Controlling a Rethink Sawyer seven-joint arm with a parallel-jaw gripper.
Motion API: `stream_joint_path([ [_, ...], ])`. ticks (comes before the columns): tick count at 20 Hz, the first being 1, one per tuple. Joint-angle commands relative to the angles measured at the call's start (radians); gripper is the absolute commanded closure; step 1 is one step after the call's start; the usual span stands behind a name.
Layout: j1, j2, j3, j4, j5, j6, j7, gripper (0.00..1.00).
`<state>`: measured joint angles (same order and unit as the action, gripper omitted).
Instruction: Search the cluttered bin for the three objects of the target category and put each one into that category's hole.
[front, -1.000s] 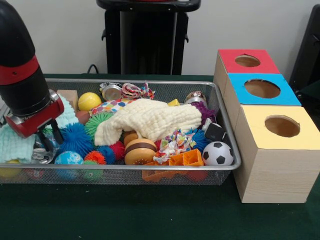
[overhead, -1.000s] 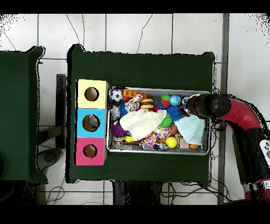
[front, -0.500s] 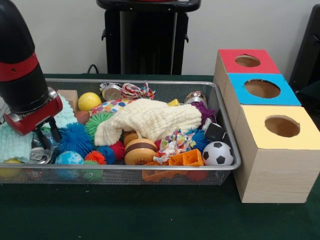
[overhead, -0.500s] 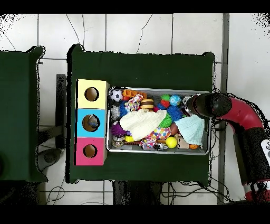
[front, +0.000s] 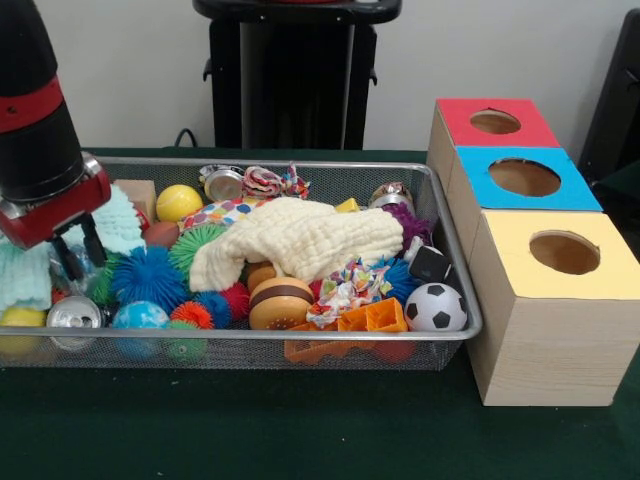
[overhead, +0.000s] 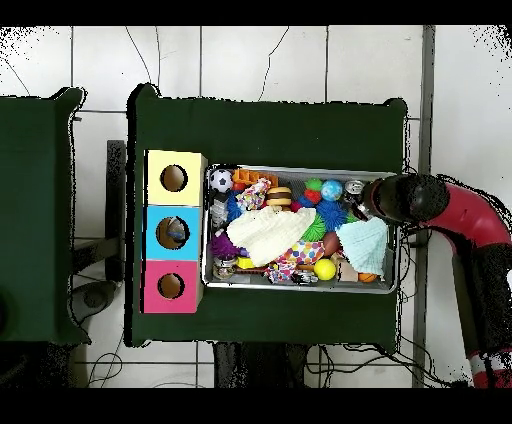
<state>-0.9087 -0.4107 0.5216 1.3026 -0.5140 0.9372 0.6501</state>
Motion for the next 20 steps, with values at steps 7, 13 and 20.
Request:
stream_joint_path([
  [7, 0.02, -0.093, -0.092, 0.139, 0.066, -0.012, 0.215, 1.0],
  [13, 0.033, -0.117, -0.114, 0.181, 0.104, -0.046, 0.248, 1.0],
  [20, 0.056, -0.152, -0.145, 0.223, 0.136, -0.083, 0.279, 1.0],
])
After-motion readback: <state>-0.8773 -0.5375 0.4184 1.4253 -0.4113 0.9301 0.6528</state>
